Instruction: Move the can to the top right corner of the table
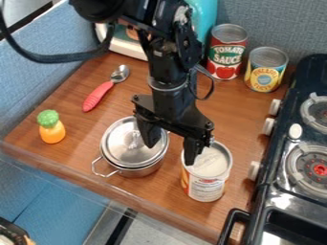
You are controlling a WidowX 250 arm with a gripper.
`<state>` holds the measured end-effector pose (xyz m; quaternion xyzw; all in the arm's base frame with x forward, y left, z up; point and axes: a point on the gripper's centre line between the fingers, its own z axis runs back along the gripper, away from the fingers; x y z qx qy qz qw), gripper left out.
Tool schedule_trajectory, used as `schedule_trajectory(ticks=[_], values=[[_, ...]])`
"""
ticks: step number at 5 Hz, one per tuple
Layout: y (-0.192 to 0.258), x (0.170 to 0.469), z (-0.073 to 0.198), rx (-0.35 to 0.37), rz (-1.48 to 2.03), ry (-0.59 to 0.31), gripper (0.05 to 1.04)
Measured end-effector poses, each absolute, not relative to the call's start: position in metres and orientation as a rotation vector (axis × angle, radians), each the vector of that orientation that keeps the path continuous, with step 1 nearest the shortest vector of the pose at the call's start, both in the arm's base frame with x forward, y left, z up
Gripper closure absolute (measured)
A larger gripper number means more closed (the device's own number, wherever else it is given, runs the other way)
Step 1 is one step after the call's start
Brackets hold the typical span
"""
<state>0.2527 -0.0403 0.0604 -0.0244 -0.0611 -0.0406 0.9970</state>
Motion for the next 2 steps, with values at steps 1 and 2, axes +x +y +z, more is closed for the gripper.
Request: schedule_trajectory(ticks=[1, 2], values=[[-0.040, 0.247, 0.053, -0.046, -0.078, -0.095, 0.083], [-0.052, 0.202, 0.064, -0.072, -0.129, -0.115, 0.083]])
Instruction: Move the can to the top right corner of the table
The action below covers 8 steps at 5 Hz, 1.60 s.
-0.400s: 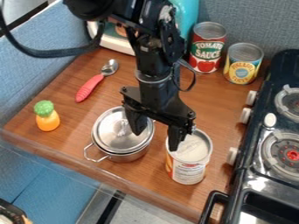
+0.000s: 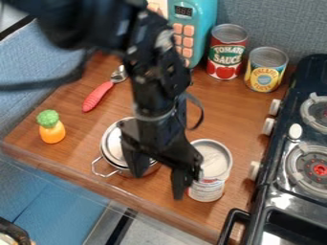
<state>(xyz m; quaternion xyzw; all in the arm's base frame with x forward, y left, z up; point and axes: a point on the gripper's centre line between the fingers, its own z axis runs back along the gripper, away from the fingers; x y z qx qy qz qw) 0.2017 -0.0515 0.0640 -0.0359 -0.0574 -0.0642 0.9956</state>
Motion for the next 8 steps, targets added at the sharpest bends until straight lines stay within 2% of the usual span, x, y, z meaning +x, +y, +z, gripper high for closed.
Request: schedule_trajectory(ticks=[2, 3, 5, 8], values=[[-0.089, 0.169, 0.060, -0.094, -0.222, -0.120, 0.084], [-0.088, 0.176, 0.046, -0.095, -0.174, -0.109, 0.084], [-0.079, 0.216, 0.015, -0.060, -0.112, -0.053, 0.084], [-0.075, 0.280, 0.004, -0.066, -0.021, -0.048, 0.085]])
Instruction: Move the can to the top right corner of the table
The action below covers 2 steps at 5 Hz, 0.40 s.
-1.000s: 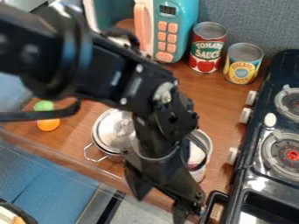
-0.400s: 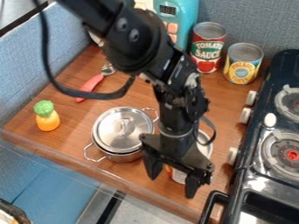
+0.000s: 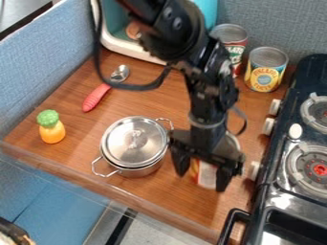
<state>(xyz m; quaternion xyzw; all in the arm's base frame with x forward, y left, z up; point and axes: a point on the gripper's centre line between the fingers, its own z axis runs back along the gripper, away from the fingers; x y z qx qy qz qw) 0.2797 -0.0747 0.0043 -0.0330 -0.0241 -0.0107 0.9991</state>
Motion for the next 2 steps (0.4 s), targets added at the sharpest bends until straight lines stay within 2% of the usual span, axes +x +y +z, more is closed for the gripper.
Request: schedule_trajectory(ticks=[2], values=[[-0.045, 0.338, 0.008, -0.060, 0.077, -0.070, 0.085]])
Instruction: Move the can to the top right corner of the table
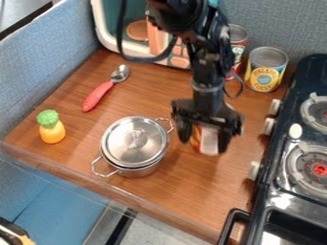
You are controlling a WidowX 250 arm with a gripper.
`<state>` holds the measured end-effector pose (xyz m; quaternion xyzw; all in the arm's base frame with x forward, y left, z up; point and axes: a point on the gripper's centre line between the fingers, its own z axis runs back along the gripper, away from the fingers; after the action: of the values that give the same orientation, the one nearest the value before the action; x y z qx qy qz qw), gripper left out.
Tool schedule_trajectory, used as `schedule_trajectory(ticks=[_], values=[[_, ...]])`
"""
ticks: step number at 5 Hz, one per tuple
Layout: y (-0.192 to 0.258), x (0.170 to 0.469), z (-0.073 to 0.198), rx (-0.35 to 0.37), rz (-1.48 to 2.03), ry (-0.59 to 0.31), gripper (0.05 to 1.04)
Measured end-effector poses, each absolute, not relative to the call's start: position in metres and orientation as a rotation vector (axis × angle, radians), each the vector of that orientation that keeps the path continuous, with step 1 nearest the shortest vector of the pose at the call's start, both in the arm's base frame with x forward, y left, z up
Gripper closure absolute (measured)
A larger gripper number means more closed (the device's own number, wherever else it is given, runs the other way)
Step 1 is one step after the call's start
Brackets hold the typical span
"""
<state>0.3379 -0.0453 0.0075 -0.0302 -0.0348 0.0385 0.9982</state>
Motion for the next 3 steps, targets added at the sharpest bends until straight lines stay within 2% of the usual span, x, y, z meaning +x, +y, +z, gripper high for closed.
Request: schedule_trajectory(ticks=[2, 3], values=[[-0.032, 0.381, 0.006, -0.041, 0.052, -0.083, 0.085], [-0.040, 0.372, 0.006, -0.017, -0.003, -0.048, 0.085]])
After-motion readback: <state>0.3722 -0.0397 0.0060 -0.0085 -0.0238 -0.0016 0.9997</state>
